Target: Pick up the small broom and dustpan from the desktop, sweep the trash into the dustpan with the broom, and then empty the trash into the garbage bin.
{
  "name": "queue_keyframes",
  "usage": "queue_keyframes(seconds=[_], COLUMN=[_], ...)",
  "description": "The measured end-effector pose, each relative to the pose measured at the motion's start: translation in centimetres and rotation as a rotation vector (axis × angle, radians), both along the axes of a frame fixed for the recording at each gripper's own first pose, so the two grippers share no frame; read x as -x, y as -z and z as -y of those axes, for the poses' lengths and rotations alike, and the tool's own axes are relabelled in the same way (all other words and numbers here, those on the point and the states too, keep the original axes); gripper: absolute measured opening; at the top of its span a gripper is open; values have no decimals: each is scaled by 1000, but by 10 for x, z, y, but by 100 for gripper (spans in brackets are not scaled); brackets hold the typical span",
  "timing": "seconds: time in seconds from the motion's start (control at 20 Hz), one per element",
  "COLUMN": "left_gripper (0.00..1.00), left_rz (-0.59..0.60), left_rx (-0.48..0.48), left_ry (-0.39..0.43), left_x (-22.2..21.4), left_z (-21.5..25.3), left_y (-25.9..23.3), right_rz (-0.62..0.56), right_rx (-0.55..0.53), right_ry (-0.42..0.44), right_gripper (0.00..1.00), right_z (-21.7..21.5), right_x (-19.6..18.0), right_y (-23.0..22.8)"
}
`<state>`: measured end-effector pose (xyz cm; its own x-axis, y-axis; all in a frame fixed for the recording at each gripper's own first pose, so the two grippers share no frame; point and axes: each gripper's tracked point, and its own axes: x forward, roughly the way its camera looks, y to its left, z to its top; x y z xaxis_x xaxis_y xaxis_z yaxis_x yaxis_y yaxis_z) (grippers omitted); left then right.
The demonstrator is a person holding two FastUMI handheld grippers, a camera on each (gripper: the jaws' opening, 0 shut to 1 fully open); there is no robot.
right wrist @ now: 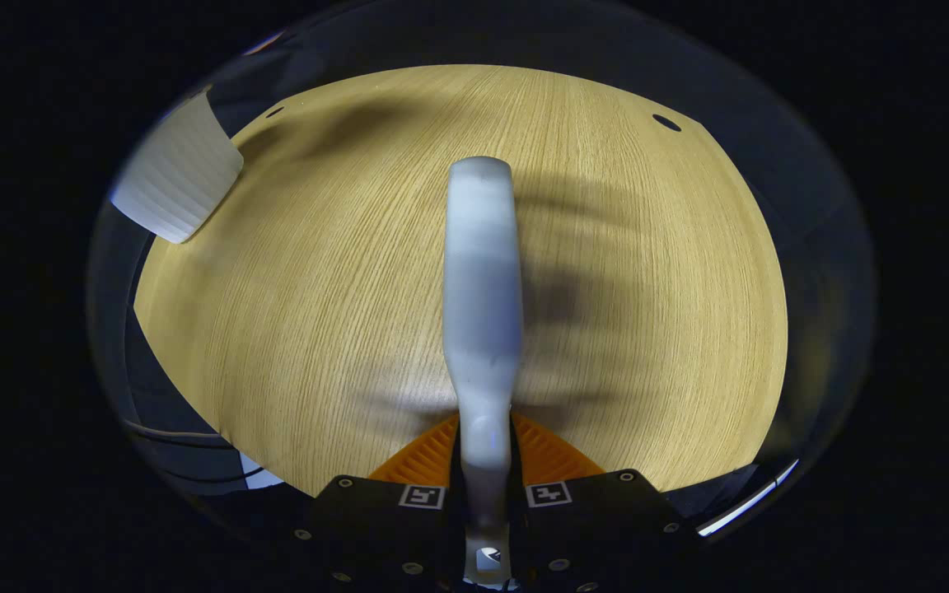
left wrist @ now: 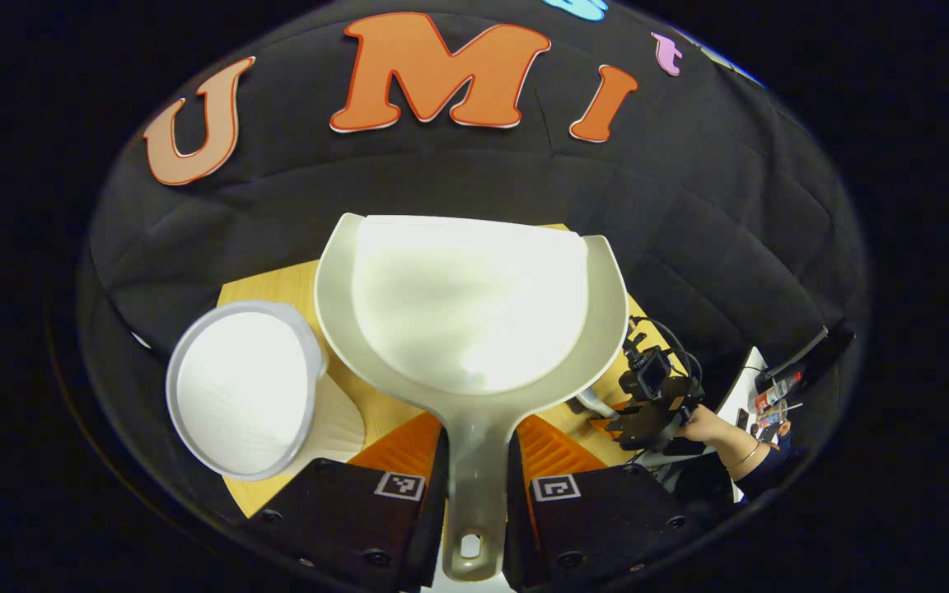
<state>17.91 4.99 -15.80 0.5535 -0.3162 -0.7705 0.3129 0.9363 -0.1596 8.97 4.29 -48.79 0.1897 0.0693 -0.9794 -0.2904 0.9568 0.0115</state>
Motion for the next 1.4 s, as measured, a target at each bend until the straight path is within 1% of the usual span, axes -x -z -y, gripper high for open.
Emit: queue_keyframes(seconds=[0.1,0.25,0.4,0.55,0.65,0.8,0.9,1.15,1.2,1.25,1.4], left_gripper=[33,33,33,33,34,34,33,34,36,34,34], left_rz=[-42,-89,-153,-218,-243,-268,-280,-307,-307,-308,-321], left_rx=[-5,-63,-80,-70,-82,-119,-116,-101,-95,-88,-81], left_ry=[-25,-86,-178,-237,-265,-272,-275,-311,-314,-316,-318], left_x=[6,11,20,35,34,35,36,36,36,36,37], left_z=[8,1,-10,-12,-26,-39,-35,-36,-34,-33,-35], left_y=[26,69,107,141,151,161,166,166,165,163,166], right_rz=[0,-1,-3,0,-1,-7,2,13,16,19,28], right_rx=[-2,-6,-15,-11,-3,-11,3,10,10,12,14], right_ry=[4,11,32,31,31,16,5,5,5,2,0], right_gripper=[21,21,21,21,21,21,21,21,22,22,23], right_z=[1,0,1,1,2,2,1,0,0,0,1], right_x=[1,1,2,2,2,3,4,4,3,3,3], right_y=[1,2,2,2,2,2,2,1,1,1,2])
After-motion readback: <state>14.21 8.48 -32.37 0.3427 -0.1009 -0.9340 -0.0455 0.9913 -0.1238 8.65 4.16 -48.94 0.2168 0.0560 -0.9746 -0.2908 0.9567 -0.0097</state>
